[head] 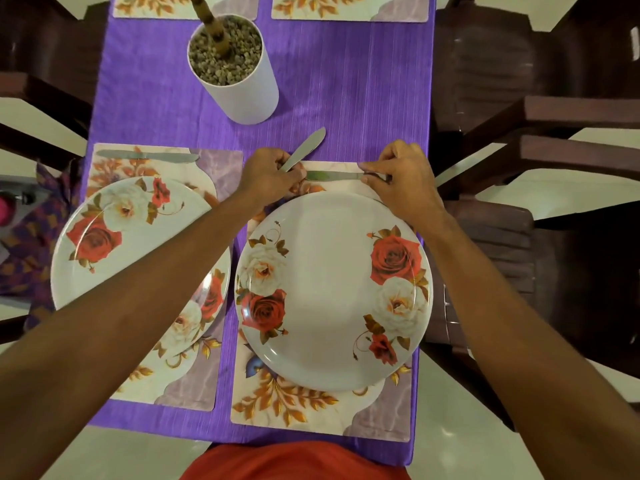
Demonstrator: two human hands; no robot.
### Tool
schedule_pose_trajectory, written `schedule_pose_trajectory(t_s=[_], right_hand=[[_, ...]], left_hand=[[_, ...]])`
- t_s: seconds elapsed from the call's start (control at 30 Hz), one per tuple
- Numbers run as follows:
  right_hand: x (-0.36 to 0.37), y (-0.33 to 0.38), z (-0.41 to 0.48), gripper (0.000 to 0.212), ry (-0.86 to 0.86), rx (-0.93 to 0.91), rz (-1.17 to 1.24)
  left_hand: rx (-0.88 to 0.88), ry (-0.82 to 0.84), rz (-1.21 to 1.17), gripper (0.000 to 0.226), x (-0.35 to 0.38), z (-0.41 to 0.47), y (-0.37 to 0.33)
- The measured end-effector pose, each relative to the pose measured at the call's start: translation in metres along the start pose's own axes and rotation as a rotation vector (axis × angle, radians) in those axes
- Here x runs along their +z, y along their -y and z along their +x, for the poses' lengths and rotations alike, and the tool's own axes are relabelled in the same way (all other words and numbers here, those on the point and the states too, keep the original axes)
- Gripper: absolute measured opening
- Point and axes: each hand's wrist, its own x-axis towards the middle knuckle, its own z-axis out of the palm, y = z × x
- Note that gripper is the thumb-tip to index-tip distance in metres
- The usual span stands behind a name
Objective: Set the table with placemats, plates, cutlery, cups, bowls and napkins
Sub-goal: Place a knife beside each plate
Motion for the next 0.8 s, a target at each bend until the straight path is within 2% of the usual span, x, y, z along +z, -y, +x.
schedule_pose_trajectory(t_s=[0.27, 0.53, 0.8], right_hand=[[-0.004, -0.021, -0.019, 0.025, -0.15, 0.106, 0.024], [-0.004, -0.022, -0.023, 0.027, -0.177, 0.143, 0.073], [-0.004, -0.02, -0.025, 0.026, -0.21, 0.103, 0.073]], left_hand=[[0.026, -0.056, 0.006, 0.014, 0.004, -0.001, 0.002], [-0.005, -0.067, -0.049, 0.021, 0.006, 0.002, 0.007], [-0.036, -0.047, -0.074, 0.025, 0.004, 0.002, 0.003]])
